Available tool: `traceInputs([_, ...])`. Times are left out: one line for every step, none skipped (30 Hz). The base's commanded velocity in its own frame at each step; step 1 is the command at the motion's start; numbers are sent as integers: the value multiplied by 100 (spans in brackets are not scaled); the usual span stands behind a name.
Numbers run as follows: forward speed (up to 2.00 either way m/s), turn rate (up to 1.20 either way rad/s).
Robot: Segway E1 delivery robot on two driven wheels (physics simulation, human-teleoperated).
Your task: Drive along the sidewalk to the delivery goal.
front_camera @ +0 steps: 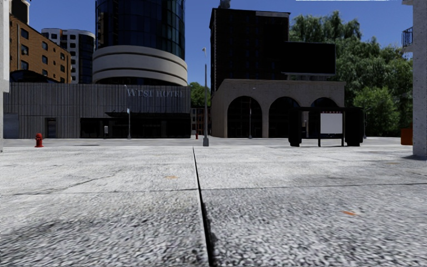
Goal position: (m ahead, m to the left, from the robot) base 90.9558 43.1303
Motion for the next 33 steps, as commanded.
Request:
traceInputs([182, -29])
traceInputs([182, -30])
traceInputs([182, -30])
traceInputs([182, -31])
traceInputs([182, -32])
traceInputs([182, -32])
traceInputs([182, -32])
traceInputs([182, -32])
traceInputs([182, -32])
traceInputs([182, -33])
traceInputs([182, -33])
traceInputs([182, -33])
traceInputs([182, -33])
traceInputs([182, -33])
traceInputs([182, -33])
traceInputs([182, -33])
traceInputs([182, -33])
traceInputs([182, -33])
traceInputs([182, -33])
traceInputs([182, -33])
traceInputs([182, -33])
traceInputs([182, -33])
traceInputs([182, -33])
traceInputs([182, -33])
traceInputs([182, -33])
traceInputs([182, -33])
traceInputs([182, -33])
traceInputs([182, -33])
traceInputs([184, -33])
traceInputs([184, -33])
traceInputs([192, -33])
traceInputs([200, -33])
traceInputs([200, -33])
